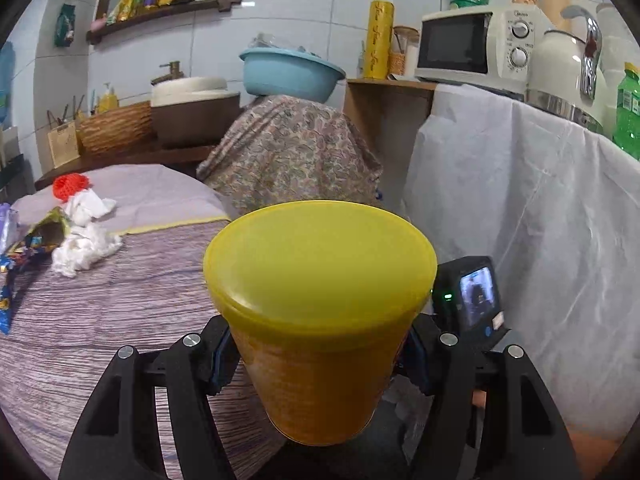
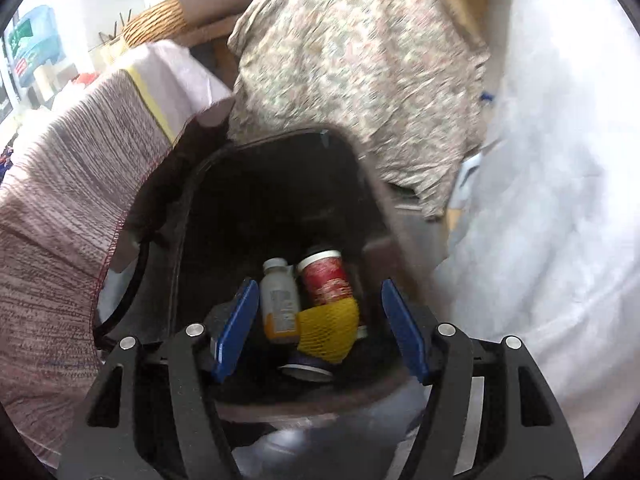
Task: Collect trash
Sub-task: 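Open the right tool dropping the net while the left tool lowers the can into the bin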
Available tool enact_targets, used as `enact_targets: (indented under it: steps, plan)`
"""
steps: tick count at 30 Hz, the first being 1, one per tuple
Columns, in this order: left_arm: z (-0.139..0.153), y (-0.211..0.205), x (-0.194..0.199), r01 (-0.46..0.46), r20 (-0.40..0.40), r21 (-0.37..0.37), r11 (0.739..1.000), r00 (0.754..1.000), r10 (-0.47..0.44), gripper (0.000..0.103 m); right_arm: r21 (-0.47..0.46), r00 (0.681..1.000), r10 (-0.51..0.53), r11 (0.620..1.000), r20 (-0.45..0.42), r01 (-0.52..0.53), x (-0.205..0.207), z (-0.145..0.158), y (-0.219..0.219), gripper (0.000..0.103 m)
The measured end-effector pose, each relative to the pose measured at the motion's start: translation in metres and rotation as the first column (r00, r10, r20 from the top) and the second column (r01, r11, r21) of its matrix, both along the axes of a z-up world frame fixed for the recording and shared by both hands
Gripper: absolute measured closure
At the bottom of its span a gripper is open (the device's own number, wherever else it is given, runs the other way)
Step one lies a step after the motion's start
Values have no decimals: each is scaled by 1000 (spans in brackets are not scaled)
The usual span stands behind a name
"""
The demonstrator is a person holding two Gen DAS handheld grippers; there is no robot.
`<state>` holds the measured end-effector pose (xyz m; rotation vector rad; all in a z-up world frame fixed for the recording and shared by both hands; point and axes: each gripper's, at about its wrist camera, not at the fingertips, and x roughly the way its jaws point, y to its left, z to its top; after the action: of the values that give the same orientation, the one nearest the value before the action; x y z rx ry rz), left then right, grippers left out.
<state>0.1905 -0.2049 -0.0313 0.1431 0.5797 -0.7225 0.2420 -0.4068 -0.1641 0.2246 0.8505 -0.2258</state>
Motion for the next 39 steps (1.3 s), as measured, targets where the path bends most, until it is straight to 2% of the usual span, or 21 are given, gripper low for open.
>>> enact_targets:
  steps: [6,11,19,24,35,37,39]
  plan:
    - [-34,-34,22,44,-88,38,998,995,-41,38,-42,994,-101,994,38,103,-49,16,-13,37]
    - [-63,-57,41,49,-144,84,995,989,-36,38,-61,979,-183,980,89,188,-81,31,-27,37]
    - [-120,-85,68,23,-219,195,981,975,21,38,-64,954,-220,969,202,237,-100,66,-33,37]
    - [-148,-97,79,31,-266,236,971,963,34,38,-58,950,-211,971,229,230,-105,77,-29,34]
    - [-164,-118,93,27,-238,311,950,970,50,38,-75,952,-182,976,245,206,-107,85,-20,32]
    - [-166,-120,96,27,-246,319,947,968,55,36,-76,954,-175,977,242,199,-105,85,-18,32]
    - [-166,-120,96,34,-256,317,948,965,51,29,-73,955,-172,978,242,194,-104,86,-17,32]
